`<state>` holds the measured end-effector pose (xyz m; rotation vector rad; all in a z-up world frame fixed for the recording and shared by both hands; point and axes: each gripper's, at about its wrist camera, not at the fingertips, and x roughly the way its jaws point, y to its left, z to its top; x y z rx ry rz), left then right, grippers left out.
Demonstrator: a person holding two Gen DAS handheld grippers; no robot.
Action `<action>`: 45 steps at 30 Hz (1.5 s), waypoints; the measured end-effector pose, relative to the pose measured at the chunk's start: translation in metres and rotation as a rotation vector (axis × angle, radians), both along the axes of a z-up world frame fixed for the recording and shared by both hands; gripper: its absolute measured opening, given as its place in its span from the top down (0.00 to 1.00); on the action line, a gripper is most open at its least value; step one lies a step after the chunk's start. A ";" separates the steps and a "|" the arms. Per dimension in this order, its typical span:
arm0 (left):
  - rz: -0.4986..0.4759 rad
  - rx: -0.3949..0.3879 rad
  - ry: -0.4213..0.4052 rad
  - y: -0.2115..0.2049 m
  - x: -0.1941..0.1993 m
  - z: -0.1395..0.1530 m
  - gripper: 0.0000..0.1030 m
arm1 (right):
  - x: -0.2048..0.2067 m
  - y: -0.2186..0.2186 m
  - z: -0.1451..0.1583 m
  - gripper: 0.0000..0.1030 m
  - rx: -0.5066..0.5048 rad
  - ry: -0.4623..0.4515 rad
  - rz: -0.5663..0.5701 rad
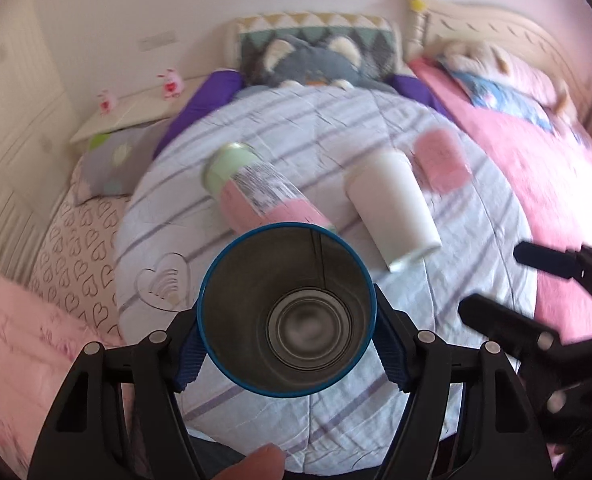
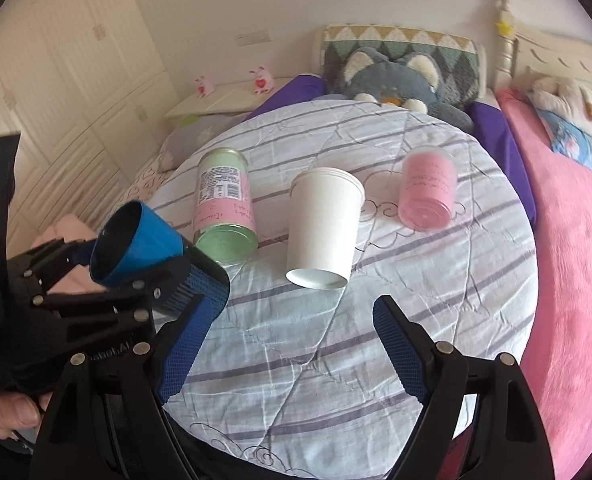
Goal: Flip cup upright
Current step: 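Lift the blue cup with the left tool and rotate its opening upward, then set the blue cup upright on the table and open the left tool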
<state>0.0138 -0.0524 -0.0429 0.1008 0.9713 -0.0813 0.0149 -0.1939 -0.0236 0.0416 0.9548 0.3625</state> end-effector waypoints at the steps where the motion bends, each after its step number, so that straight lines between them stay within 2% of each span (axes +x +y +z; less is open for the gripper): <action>1: -0.020 0.006 0.009 -0.002 0.000 -0.003 0.30 | -0.002 -0.001 -0.001 0.19 0.003 0.004 -0.017; 7: -0.102 0.017 0.014 -0.010 -0.005 -0.004 0.30 | -0.011 -0.009 -0.008 0.19 0.006 0.029 -0.089; 14: -0.111 0.015 0.023 -0.011 0.000 -0.006 0.29 | -0.018 -0.010 -0.008 0.19 -0.007 0.032 -0.109; 16: -0.111 0.028 0.014 -0.011 0.001 -0.005 0.22 | -0.019 -0.009 -0.008 0.19 -0.007 0.031 -0.108; 18: -0.108 0.032 -0.004 -0.010 0.001 -0.002 0.09 | -0.020 -0.008 -0.007 0.19 -0.007 0.029 -0.106; 21: -0.106 0.029 -0.018 -0.008 0.002 0.003 0.01 | -0.020 -0.009 -0.006 0.19 -0.002 0.026 -0.109; 31: -0.102 0.058 -0.053 0.002 -0.006 0.010 0.00 | -0.033 -0.014 0.006 0.19 0.059 -0.020 -0.120; 45: -0.124 -0.032 -0.142 0.026 -0.029 0.042 0.00 | -0.060 -0.002 0.034 0.19 0.099 -0.128 -0.143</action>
